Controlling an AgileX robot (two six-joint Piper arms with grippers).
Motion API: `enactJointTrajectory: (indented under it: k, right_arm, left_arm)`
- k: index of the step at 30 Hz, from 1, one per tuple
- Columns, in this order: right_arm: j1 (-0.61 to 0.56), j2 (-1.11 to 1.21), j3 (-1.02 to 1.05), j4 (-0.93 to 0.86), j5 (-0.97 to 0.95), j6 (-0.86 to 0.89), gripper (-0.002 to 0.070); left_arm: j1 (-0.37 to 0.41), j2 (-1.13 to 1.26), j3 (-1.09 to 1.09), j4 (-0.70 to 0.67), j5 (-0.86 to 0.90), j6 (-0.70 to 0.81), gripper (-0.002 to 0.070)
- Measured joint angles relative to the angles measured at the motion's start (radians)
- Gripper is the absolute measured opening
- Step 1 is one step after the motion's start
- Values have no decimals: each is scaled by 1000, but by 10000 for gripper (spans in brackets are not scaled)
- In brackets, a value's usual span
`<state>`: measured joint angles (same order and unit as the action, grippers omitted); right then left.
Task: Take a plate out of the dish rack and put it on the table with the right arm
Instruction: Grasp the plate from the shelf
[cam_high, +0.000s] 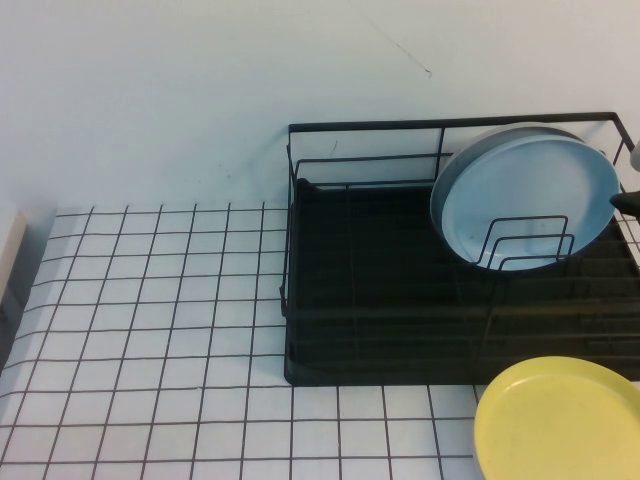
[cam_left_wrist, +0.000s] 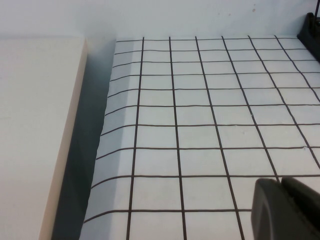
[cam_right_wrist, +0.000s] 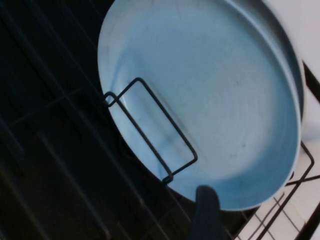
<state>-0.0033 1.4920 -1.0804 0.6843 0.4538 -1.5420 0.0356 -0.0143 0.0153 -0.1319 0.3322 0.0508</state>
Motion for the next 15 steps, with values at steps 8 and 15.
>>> enactJointTrajectory:
  k: [8,15]
  right_arm:
    - [0,169,-126,21,0,-8,476]
    - [0,281,-210,26,-9,-11,472]
  left_arm:
    - [0,0,0,0,0,0,-3]
    - [0,0,0,0,0,0,-3]
